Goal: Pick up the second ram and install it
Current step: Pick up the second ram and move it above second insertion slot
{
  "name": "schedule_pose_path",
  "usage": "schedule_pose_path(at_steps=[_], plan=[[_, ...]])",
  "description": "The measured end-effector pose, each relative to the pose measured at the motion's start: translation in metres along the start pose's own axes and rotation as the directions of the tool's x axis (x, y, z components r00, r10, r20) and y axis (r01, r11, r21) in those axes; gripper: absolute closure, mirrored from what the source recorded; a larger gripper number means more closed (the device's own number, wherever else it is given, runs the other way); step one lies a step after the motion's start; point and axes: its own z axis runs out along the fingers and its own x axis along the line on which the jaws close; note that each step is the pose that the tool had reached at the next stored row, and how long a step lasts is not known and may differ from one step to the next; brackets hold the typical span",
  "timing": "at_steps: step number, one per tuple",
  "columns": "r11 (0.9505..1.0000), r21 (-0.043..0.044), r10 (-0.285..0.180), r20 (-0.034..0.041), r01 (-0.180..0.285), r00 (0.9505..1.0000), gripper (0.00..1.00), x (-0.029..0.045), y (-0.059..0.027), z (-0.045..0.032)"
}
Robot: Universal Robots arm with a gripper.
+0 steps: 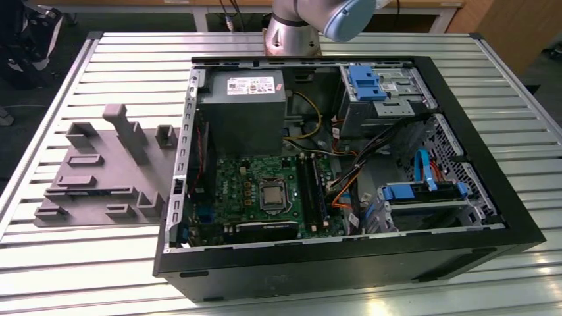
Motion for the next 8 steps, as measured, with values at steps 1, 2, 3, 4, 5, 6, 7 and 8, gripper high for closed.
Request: schedule_pose_path(at_steps=[1,2,3,4,5,6,7,8], plan=[[1.0000,0.0000,0.000,0.0000,0.000,1.0000,0.87,0.0001,-0.0001,0.0000],[1.0000,-0.0001,-0.001,0.0001,0.001,1.0000,0.87,0.0004,-0.0002,0.0001],[1.0000,0.0000,-0.001,0.0001,0.001,1.0000,0.87,0.0005,-0.0003,0.0001],[1.0000,0.0000,-0.002,0.0000,0.002,1.0000,0.87,0.0006,-0.0003,0.0001],[1.0000,0.0000,-0.002,0.0000,0.002,1.0000,0.87,0.0006,-0.0003,0.0001],[1.0000,0.0000,-0.003,0.0000,0.003,1.0000,0.87,0.0007,-0.0003,0.0001],[1.0000,-0.0001,-0.004,0.0001,0.004,1.0000,0.87,0.0008,-0.0003,0.0002],[1.0000,0.0000,-0.005,0.0000,0.005,1.0000,0.87,0.0008,-0.0003,0.0001]])
